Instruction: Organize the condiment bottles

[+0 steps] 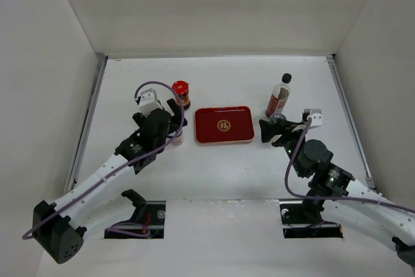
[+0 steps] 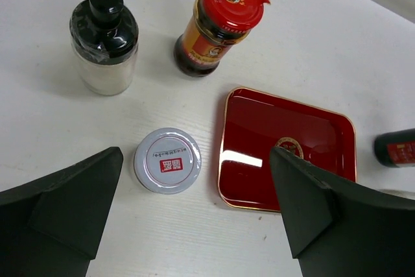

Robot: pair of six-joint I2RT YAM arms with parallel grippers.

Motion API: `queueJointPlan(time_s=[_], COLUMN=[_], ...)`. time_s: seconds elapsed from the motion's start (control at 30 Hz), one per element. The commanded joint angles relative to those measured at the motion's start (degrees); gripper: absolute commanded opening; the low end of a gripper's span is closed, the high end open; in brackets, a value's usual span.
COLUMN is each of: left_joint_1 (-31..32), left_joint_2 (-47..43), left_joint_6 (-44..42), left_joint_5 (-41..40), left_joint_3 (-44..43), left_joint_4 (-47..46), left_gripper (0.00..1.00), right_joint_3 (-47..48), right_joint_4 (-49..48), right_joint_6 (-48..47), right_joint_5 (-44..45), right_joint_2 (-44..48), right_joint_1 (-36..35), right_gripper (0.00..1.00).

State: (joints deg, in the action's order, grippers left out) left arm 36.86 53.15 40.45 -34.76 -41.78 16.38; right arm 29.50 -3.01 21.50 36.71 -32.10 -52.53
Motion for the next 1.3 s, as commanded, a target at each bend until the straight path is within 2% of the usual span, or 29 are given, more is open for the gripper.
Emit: queueJointPlan(time_s=[0.0, 0.07, 0.2, 0.27, 0.3, 0.37, 0.4, 0.43, 0.47, 0.53, 0.6, 0.63, 0.7, 0.73, 0.77, 0.83, 0.87, 0.97, 1.03, 1.2, 1.27], left_joint_1=[0.53, 0.8, 1.15, 1.15, 1.24, 1.32, 1.33, 1.41, 1.5, 1.68, 2.2, 2.64, 3.26, 3.43, 3.61, 3.7, 3.79, 3.79, 3.87, 3.87, 3.79], left_joint_2=[-2.25, -3.31, -4.98, -6.21, -6.91, -8.14, -8.84, -9.37, -9.81, -10.17, -9.47, -8.94, -8.06, -7.97, -7.88, -7.44, -7.36, -7.79, -7.88, -7.97, -8.14], left_joint_6=[-1.07, -2.3, -4.06, -4.93, -5.63, -7.13, -7.74, -8.27, -8.71, -9.07, -9.33, -9.51, -10.03, -10.04, -10.04, -10.04, -10.04, -9.6, -9.33, -8.81, -8.72], left_joint_5=[-1.19, -1.18, -1.18, -1.18, -1.44, -1.8, -1.8, -1.8, -1.71, -0.84, 0.04, 0.92, 1.1, 1.1, 1.28, 1.19, 0.84, -0.13, -0.92, -1.18, -1.1], left_joint_3=[-0.33, 1.52, 3.98, 4.77, 5.21, 5.92, 6.27, 6.79, 7.41, 8.64, 9.35, 9.52, 10.49, 11.01, 11.45, 11.72, 11.89, 13.39, 14.09, 15.41, 15.94], left_joint_4=[-3.1, -5.3, -8.38, -9.69, -10.4, -11.89, -12.68, -13.65, -14.79, -16.9, -17.96, -18.57, -20.68, -21.56, -22.35, -22.62, -22.36, -22.27, -21.75, -21.04, -21.48], left_gripper=[1.0, 1.0, 1.0, 1.0, 1.0, 1.0, 1.0, 1.0, 1.0, 1.0, 1.0, 0.94, 0.54, 0.43, 0.38, 0.4, 0.45, 0.69, 0.78, 0.81, 0.81], right_joint_3=[1.61, 2.14, 3.9, 5.48, 6.35, 8.2, 8.82, 9.26, 9.35, 9.35, 9.7, 10.14, 11.37, 11.72, 11.9, 11.55, 11.55, 11.55, 11.37, 11.2, 11.55], right_joint_4=[2.22, 2.21, 2.13, 3.0, 3.79, 6.33, 7.48, 8.27, 8.89, 9.59, 10.03, 10.12, 10.56, 10.65, 10.48, 9.6, 9.42, 8.99, 8.02, 5.12, 4.15], right_joint_6=[0.83, 1.0, 0.83, 0.83, 0.74, 1.09, 1.18, 1.01, 0.92, 1.18, 0.65, 0.57, 1.0, 1.18, 1.44, 2.06, 2.23, 2.76, 2.85, 2.94, 3.03], right_joint_5=[2.93, 3.1, 3.11, 3.89, 4.59, 6.61, 7.67, 8.46, 9.16, 10.05, 9.44, 8.3, 5.06, 3.65, 3.02, 2.06, 1.79, 0.04, -1.19, -4.19, -4.63], right_joint_2=[-0.77, -2.61, -6.22, -7.36, -7.8, -9.29, -10.34, -11.75, -13.07, -15.53, -17.73, -19.13, -22.12, -23.35, -24.41, -26.17, -27.13, -29.51, -30.74, -33.9, -35.4], right_joint_1=[0.63, 1.25, 2.22, 3.0, 3.62, 5.2, 6.16, 7.04, 8.36, 10.82, 12.76, 13.63, 15.57, 16.1, 16.37, 17.33, 18.2, 20.14, 21.63, 24.45, 25.07], right_gripper=[0.76, 0.67, 0.38, 0.19, 0.14, 0.13, 0.16, 0.25, 0.41, 0.77, 0.93, 0.97, 1.0, 1.0, 1.0, 1.0, 1.0, 1.0, 1.0, 1.0, 0.93])
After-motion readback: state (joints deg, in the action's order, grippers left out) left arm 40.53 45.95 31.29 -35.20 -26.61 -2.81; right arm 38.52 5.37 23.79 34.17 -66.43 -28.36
